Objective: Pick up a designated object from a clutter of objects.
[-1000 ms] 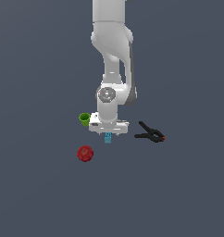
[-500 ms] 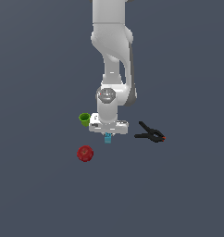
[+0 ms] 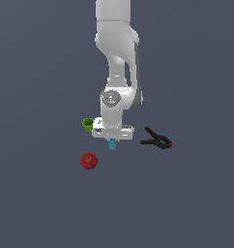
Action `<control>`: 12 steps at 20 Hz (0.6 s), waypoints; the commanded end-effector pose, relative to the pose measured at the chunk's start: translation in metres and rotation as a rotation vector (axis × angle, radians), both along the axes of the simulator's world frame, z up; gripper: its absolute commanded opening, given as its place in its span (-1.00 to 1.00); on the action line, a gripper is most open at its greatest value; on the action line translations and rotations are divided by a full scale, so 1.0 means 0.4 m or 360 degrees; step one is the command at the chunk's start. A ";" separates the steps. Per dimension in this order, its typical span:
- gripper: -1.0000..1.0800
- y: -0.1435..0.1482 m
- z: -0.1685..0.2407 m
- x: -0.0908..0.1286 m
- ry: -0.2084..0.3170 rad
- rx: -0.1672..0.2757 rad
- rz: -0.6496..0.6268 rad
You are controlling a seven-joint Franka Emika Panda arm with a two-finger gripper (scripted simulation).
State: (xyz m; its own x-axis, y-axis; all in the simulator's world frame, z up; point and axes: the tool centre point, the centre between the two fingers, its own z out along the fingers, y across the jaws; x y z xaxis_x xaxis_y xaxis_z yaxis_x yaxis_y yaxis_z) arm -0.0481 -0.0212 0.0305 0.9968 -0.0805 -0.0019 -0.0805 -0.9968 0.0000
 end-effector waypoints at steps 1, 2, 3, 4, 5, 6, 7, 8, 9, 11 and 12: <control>-1.00 -0.006 0.022 0.006 -0.0003 0.0000 0.0000; -1.00 -0.009 0.033 0.009 -0.0003 0.0000 0.0000; -1.00 -0.012 0.045 0.012 -0.0003 0.0000 0.0000; -1.00 -0.016 0.059 0.015 -0.0003 0.0000 0.0000; -1.00 -0.020 0.074 0.018 -0.0003 0.0000 0.0000; -1.00 -0.024 0.090 0.022 -0.0003 0.0000 0.0000; -1.00 -0.029 0.107 0.026 -0.0003 0.0000 0.0000; -1.00 -0.034 0.125 0.031 -0.0003 0.0000 0.0000; -1.00 -0.039 0.145 0.035 -0.0003 0.0000 0.0000; -1.00 -0.050 0.187 0.045 -0.0003 0.0000 0.0000; -1.00 -0.056 0.210 0.051 -0.0003 0.0000 0.0000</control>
State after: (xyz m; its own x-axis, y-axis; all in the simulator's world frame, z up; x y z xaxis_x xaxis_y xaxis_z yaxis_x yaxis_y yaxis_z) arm -0.0310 -0.0401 0.1006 0.9967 -0.0807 -0.0014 -0.0807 -0.9967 0.0000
